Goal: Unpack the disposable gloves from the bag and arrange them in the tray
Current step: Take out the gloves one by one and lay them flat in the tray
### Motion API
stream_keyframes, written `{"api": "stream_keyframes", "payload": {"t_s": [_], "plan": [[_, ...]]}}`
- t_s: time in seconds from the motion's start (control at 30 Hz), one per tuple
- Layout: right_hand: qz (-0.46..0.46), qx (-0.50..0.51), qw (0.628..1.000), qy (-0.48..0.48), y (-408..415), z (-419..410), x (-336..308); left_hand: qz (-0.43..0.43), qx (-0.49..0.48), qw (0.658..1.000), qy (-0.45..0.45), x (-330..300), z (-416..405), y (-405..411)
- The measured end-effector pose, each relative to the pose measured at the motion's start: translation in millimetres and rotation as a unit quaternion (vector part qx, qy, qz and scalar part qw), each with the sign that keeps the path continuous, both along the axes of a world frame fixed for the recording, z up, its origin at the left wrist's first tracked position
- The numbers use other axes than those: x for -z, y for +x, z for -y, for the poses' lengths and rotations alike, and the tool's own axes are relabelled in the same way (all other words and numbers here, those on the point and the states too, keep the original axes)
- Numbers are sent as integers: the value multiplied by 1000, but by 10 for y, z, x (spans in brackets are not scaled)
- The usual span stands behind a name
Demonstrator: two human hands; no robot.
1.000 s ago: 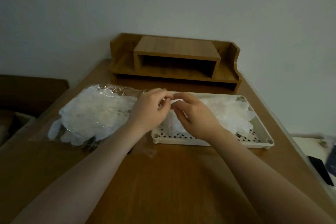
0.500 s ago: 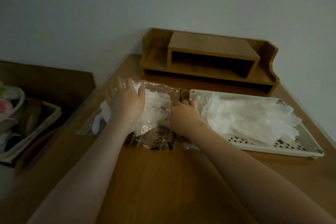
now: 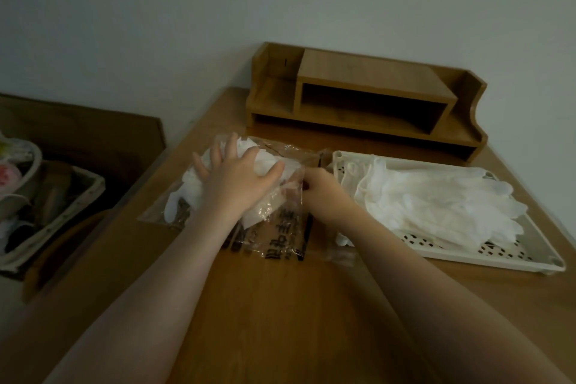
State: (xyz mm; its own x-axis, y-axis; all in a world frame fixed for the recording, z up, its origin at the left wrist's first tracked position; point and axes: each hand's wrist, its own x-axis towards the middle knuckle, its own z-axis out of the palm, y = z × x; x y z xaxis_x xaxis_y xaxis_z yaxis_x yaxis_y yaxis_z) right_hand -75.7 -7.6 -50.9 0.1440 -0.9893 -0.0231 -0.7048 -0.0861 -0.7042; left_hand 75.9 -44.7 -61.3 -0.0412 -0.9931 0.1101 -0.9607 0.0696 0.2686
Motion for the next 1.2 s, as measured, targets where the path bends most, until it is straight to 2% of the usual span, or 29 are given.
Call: {"api": "stream_keyframes", "payload": {"t_s": [0.1,0.27,0.33,0.4,0.47,0.53,0.6,0.67,0.73,0.9,1.1,1.2], "plan": [[84,65,994,-27,-100,-69,-116,5,-10,1000,-16,21,-40,-23],[244,138,957,-75,-243,-196,-195,23,-21,999,-11,59,-47,-16],[323,146,925,-133,-292,-242,-217,39,-31,999,-11,92,-52,-6],[412,162,877,-189,-384,-271,-268,57,-42,997,0,111,-51,-4],[452,158,857,-193,-469,-287,-314,70,-48,996,12,90,-62,-41],[427,152,876,-166,-485,-299,-324,48,-15,998,-49,28,-100,-111],[420,163,881,-144,-485,-303,-311,-64,83,983,-148,-88,-198,-230],[438,168,873,-136,-491,-316,-326,-218,202,943,-147,-269,-370,-401],[443,149,874,-135,-492,-326,-358,-303,259,909,-123,-419,-542,-536],[422,105,889,-146,-471,-350,-437,-328,201,918,-99,-528,-600,-615],[314,159,927,-129,-500,-323,-332,-329,198,923,-1,-511,-517,-472],[283,185,932,-133,-479,-312,-257,-342,161,926,6,-488,-507,-438]]}}
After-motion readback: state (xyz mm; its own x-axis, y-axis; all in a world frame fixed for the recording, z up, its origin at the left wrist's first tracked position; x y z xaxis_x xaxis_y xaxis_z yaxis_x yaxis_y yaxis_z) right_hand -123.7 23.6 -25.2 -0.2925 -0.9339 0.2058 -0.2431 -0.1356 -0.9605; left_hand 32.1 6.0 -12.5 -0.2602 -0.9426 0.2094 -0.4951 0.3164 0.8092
